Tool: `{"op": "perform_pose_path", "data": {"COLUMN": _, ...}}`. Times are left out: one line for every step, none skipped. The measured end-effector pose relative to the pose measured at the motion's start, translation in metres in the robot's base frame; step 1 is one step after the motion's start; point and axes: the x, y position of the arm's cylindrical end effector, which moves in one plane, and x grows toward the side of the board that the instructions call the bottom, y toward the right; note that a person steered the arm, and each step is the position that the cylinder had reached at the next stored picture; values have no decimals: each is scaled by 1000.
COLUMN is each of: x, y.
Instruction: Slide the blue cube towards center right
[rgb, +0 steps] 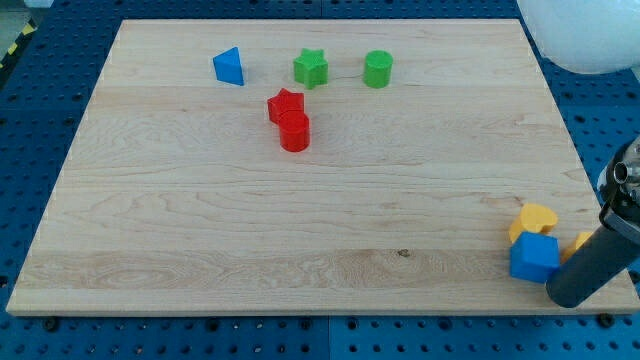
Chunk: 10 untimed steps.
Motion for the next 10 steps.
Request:
{"op": "perform_pose_path", "data": {"x": -4, "y": -5}}
{"op": "perform_pose_path", "data": {"x": -10, "y": -27}}
{"op": "perform_pose_path", "data": {"x": -14, "y": -52}}
{"op": "perform_pose_path", "data": {"x": -17, "y": -57}}
{"op": "perform_pose_path", "data": {"x": -17, "y": -39}}
{"op": "perform_pose_path", "data": {"x": -17, "y": -33}}
{"op": "perform_pose_path", "data": {"x": -17, "y": -41}}
{"op": "perform_pose_path", "data": {"x": -18, "y": -50}}
{"op": "perform_pose_path", "data": {"x": -31, "y": -50}}
{"op": "perform_pose_path", "data": {"x": -54, "y": -50}}
